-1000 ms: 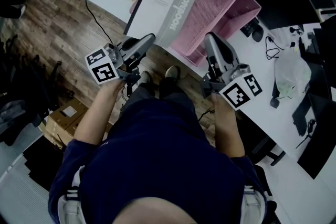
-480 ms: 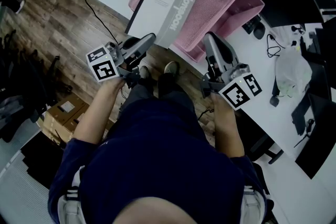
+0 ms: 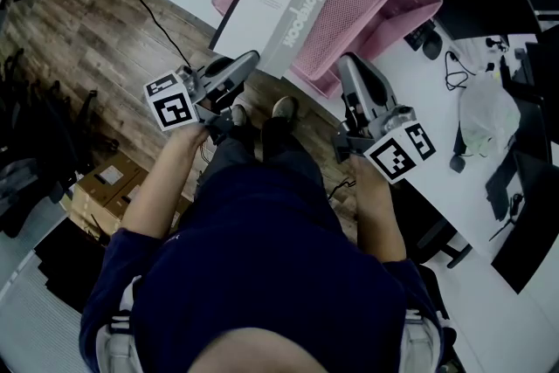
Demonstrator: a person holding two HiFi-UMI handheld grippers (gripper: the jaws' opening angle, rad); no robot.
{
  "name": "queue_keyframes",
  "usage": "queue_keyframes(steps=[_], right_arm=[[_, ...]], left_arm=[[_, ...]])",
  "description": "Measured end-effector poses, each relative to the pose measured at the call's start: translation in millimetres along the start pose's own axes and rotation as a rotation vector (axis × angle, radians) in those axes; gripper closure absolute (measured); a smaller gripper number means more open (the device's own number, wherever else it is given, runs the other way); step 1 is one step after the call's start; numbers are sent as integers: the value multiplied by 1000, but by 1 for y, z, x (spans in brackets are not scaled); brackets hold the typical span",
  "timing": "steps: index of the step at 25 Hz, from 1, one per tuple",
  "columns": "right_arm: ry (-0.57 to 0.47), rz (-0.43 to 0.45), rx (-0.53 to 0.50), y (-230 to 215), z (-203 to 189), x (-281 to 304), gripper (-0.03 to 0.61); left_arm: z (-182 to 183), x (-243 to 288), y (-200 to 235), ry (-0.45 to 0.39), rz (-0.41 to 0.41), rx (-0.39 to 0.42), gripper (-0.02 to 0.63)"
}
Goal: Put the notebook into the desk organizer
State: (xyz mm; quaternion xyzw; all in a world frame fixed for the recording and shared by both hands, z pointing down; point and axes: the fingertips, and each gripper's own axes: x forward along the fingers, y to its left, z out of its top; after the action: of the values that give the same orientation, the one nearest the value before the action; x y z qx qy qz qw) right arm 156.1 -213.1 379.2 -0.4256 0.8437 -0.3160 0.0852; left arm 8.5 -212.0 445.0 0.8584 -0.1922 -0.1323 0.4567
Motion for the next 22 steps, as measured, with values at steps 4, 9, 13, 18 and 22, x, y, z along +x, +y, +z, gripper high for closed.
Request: queue_keyframes(steps=[4,9,13,18,22], right_arm=[[2,-5,6,0,-4,-1,574],[3,-11,12,0,-7,-1,574],[2,-17,15,-1,-8,-2,574],[6,-25,22,-2,-11,-1,574],[6,-27,25,-2,-13,0,574]], left_arm=[[0,-1,4,0,7,-23,575],[-2,-1,7,-5,9,-44,574],[-3,-2,11,-4,9,-63,574],[-4,-2,14,3,13,-67,566],[-4,-2,14,9,10,-59,555]])
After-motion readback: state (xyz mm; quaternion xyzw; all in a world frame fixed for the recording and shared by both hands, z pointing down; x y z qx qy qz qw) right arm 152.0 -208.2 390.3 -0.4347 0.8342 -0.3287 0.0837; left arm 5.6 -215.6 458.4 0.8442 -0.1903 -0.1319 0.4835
